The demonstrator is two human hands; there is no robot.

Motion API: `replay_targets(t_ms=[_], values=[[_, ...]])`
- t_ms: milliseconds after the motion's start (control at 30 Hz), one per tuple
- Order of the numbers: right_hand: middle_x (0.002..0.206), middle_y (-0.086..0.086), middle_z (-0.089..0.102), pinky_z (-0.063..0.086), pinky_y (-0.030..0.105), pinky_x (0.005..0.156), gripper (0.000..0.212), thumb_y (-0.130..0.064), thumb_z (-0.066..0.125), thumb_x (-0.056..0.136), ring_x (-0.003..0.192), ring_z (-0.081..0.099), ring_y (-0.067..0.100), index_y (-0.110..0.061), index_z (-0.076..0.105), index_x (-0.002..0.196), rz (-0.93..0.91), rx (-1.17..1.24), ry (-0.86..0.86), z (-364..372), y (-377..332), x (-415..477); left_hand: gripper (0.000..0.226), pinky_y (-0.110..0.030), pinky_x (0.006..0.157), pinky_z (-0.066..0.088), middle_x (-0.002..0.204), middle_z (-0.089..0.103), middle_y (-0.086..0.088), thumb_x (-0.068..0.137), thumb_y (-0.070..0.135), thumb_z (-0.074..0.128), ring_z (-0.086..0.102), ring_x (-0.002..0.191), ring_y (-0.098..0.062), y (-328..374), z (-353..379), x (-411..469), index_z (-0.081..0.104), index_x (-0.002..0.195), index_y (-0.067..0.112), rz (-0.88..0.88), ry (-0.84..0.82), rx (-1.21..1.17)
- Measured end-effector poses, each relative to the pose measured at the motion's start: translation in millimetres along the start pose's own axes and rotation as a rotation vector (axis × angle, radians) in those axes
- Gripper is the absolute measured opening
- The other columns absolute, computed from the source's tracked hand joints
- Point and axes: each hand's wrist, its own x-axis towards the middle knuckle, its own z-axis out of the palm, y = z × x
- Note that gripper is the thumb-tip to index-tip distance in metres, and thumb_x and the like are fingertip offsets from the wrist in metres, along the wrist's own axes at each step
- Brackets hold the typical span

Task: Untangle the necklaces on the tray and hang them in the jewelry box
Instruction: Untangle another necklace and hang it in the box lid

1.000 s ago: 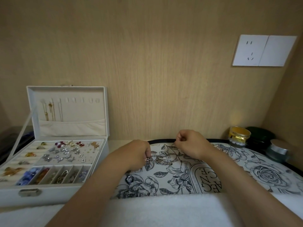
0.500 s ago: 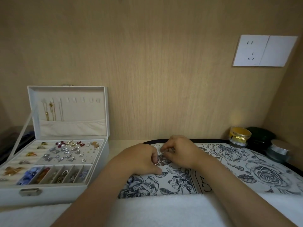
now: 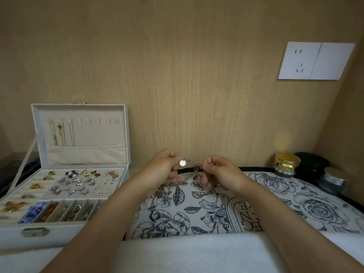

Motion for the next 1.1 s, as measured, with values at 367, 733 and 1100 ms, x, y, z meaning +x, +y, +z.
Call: replay_targets(t_ms=[367, 733, 1100], values=[[0.055, -0.003, 0.056, 0.033, 0.02, 0.042, 0.015, -0.018, 0.055, 0.101, 0.039, 0.039, 0.004, -0.014, 0.06, 0.088, 0.029, -0.289, 0.06, -14, 9, 4, 0.019, -0.024, 0.07, 0.048, 0.085, 0.066, 0.015, 0.095, 0.046, 0.055, 0.061, 0.081, -0.007, -8, -25, 0, 0.069, 0.09, 0.033, 0.186, 0.173, 1.128], [0.076, -0.002, 0.071, 0.042, 0.016, 0.053, 0.013, -0.021, 0.06, 0.099, 0.057, 0.052, 0.006, -0.01, 0.066, 0.094, -0.014, -0.354, 0.051, -7, 2, 1, 0.029, -0.036, 0.068, 0.048, 0.055, 0.051, -0.008, 0.079, 0.012, 0.053, 0.05, 0.057, -0.022, -3, -12, 9, 0.049, 0.05, 0.011, -0.03, 0.246, 0.258], [0.075, 0.001, 0.074, 0.023, 0.019, 0.038, 0.01, -0.016, 0.06, 0.099, 0.039, 0.027, 0.01, -0.015, 0.067, 0.092, -0.044, -0.124, 0.031, -5, -13, -1, 0.008, -0.013, 0.073, 0.045, 0.1, 0.066, 0.014, 0.091, 0.033, 0.068, 0.063, 0.091, 0.001, -17, 10, -1, 0.068, 0.098, 0.03, 0.284, 0.065, 0.73]])
